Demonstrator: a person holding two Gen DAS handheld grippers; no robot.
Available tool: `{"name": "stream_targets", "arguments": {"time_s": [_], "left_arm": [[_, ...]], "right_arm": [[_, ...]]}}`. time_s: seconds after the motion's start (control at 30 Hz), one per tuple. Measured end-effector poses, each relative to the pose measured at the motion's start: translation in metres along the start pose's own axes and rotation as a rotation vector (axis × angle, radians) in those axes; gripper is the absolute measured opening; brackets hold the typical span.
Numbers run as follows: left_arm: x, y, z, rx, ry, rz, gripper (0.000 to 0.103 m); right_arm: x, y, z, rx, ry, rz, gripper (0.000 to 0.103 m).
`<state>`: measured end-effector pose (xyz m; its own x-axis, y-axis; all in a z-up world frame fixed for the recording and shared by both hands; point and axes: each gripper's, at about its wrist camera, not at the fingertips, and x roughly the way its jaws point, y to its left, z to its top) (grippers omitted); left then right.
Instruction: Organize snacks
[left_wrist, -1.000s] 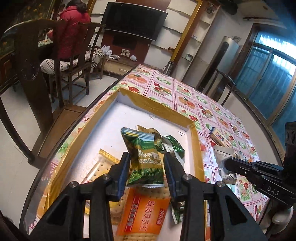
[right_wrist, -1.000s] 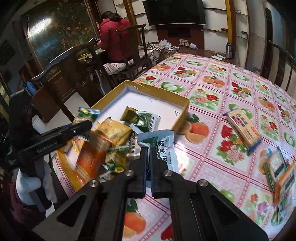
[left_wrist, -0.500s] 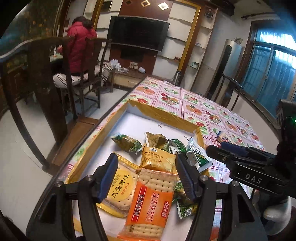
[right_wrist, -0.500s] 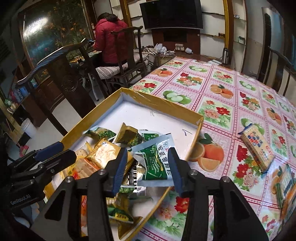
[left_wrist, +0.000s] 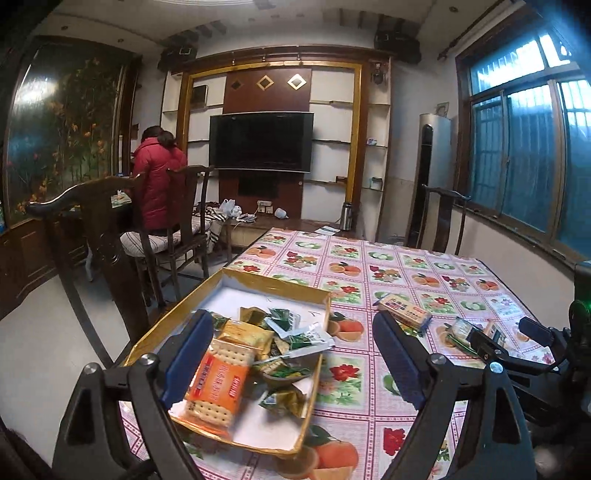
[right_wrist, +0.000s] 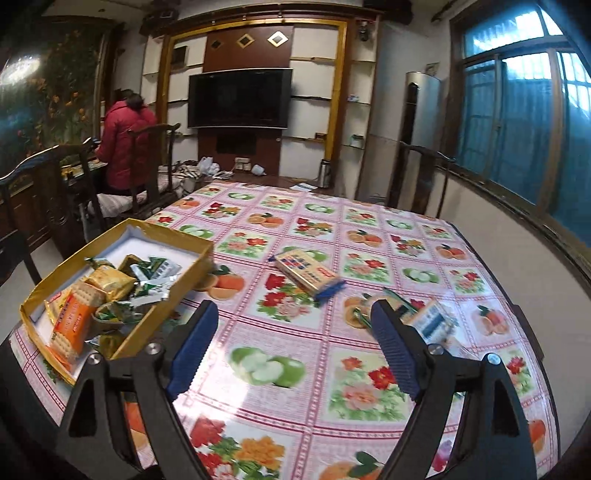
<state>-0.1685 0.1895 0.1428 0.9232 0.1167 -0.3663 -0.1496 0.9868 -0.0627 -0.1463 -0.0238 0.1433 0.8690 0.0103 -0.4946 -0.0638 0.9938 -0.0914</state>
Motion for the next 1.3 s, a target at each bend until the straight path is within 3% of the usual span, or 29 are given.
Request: {"name": "stream_targets", "arguments": {"time_s": [0.23,0.47,0.93,1.3], "left_arm": [[-0.002,-0.042,-0.005,0.076,0.058,-0.017,0.088],[0.006,-0.071,-0.017,0.116,0.154,-0.035,0.088],[0.014,-0.091,-0.033,0.169,0.203,-0.045,0.088],[0.018,-0.092,-0.039,0.168,0.228,-0.051,0.088]], "right_arm": [[-0.018,-0.047,-0.016,0.065,-0.005,-0.094,0.085],[-0.023,-0.067,-0.027,0.076,-0.006,-0.133,0.085],[-0.004,-0.074,-0.043,0.082,0.075,-0.126,0.086],[-0.001,-0.070,-0.045,0.094,0.085,-0.105,0.086]]}}
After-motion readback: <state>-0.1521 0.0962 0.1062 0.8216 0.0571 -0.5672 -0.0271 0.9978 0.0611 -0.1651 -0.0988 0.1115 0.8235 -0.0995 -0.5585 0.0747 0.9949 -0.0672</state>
